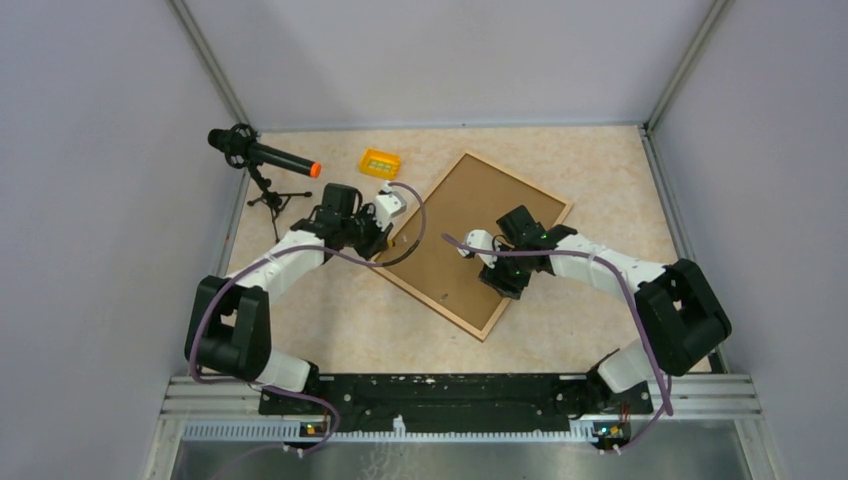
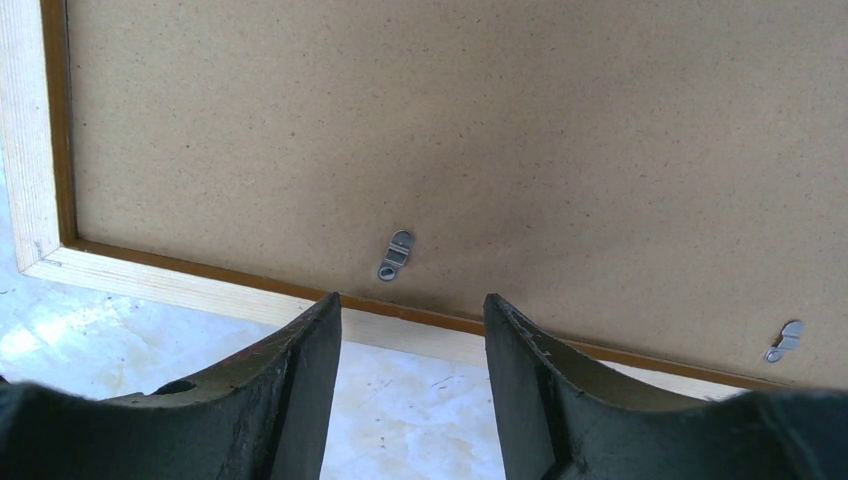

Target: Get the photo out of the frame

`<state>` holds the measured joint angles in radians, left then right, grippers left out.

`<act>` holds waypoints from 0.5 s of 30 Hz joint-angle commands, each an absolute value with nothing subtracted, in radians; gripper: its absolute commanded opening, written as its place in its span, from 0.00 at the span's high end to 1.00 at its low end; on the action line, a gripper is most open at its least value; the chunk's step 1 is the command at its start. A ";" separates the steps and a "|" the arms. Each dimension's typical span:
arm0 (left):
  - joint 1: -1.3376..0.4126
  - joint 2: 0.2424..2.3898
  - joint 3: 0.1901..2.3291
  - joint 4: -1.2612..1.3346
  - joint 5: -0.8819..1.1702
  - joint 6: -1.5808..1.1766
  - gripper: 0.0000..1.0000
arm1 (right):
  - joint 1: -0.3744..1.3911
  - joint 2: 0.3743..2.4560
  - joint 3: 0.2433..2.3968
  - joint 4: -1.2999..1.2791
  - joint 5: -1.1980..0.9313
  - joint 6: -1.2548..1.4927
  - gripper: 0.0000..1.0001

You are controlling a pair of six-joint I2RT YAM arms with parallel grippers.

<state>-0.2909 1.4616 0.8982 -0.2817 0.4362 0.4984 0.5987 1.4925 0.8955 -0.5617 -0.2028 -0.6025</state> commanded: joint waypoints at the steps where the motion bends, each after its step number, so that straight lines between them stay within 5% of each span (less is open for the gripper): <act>1: -0.282 1.428 0.883 -0.310 0.360 0.499 1.00 | 0.589 1.488 0.908 -0.544 -0.211 -0.611 0.46; 15: -0.281 1.507 0.881 -0.283 0.493 0.497 1.00 | 0.585 1.496 0.907 -0.537 -0.214 -0.609 0.47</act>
<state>-0.2665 1.4639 0.8940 -0.2790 0.4442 0.5014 0.5926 1.4937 0.8955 -0.5610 -0.2035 -0.6025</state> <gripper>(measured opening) 0.234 0.532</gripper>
